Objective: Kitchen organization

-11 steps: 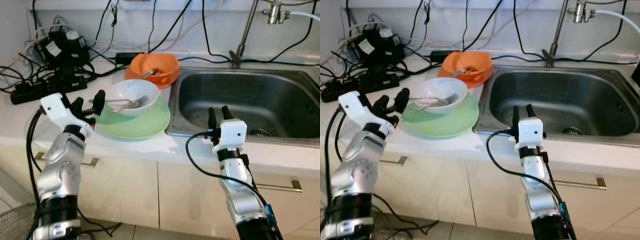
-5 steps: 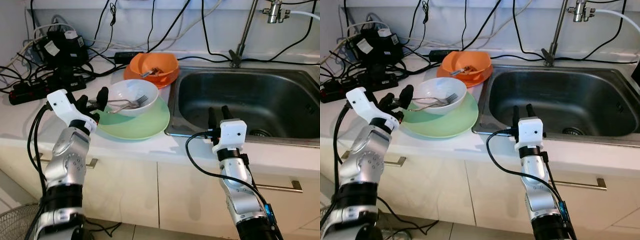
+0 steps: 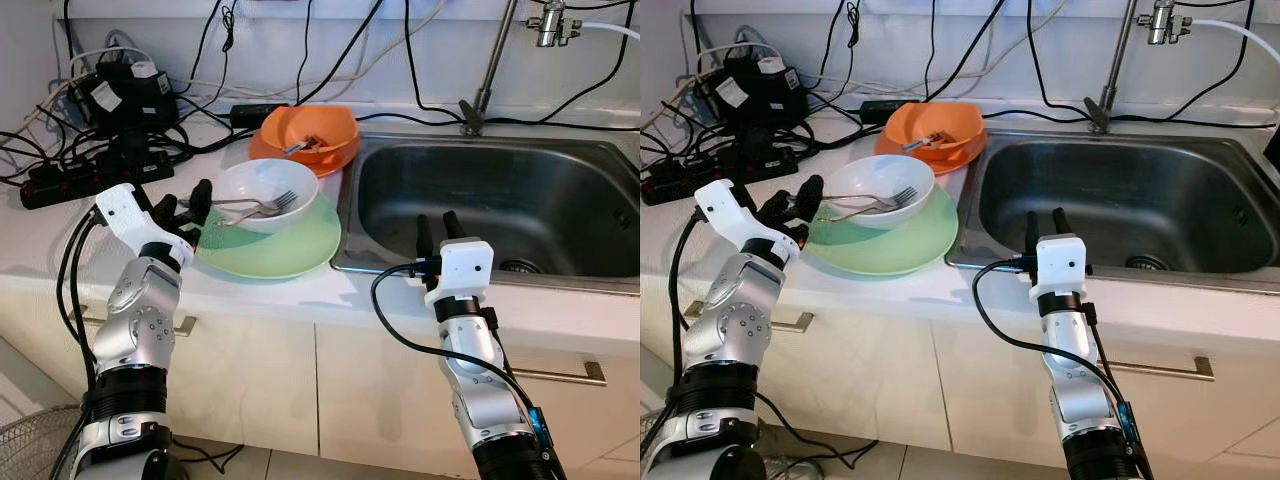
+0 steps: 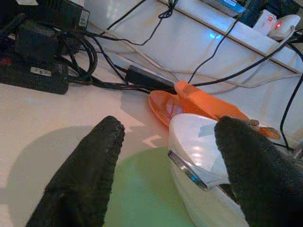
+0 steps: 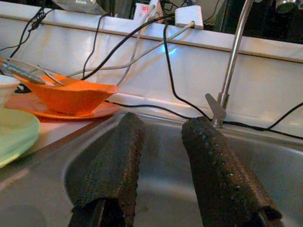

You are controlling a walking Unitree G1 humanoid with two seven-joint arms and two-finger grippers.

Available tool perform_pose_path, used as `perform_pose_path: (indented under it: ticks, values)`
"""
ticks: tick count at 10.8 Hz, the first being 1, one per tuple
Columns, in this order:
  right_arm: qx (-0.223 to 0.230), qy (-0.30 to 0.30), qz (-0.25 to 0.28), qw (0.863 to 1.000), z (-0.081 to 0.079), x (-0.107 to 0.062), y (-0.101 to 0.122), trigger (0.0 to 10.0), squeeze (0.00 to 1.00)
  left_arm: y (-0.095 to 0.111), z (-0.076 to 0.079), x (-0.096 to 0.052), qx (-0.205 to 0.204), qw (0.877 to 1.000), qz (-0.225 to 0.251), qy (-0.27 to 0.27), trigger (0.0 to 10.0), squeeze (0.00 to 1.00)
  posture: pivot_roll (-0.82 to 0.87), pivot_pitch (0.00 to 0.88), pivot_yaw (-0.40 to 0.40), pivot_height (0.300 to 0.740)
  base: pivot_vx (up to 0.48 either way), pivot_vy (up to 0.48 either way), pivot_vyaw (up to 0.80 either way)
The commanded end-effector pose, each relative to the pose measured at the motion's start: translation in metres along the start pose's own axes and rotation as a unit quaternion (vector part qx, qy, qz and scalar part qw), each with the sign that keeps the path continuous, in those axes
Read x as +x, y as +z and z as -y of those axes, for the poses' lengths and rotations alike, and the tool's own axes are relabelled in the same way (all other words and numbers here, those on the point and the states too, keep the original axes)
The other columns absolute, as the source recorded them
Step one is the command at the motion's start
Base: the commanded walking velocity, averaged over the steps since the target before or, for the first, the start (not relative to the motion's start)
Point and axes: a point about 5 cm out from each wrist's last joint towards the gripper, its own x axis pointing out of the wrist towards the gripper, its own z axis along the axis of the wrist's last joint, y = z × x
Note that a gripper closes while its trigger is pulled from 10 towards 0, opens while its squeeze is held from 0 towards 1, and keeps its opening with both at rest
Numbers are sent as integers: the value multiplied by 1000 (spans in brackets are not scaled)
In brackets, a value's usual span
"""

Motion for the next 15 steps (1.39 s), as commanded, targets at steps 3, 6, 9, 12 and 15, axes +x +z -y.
perform_pose_path:
  ticks: [3, 6, 9, 12, 15]
  values:
    - [-2, 0, 7, 1000, -1, 4, 3, 10000, 0, 3, 1, 1, 0, 1000, 8, -3, 0, 0, 73, 3, 85, 740, 0, 0, 0]
    - [-3, 0, 6, 1000, 0, 5, 3, 10000, 0, 3, 3, 2, -3, 1000, 11, -6, 0, 0, 73, 1, 83, 740, 0, 0, 0]
    - [-2, 1, 6, 1000, -1, 5, 3, 10000, 0, 5, 4, 2, -4, 1000, 15, -10, 0, 0, 74, 0, 82, 740, 0, 0, 0]
    - [-3, 1, 5, 1000, -1, 5, 3, 10000, 0, 8, 6, 1, -7, 999, 26, -20, 0, 0, 74, 0, 81, 740, 0, 0, 0]
    - [-2, 1, 5, 1000, -2, 5, 2, 10000, 0, 17, 18, 2, -27, 997, 49, -56, 0, 0, 74, 0, 83, 740, 0, 0, 0]
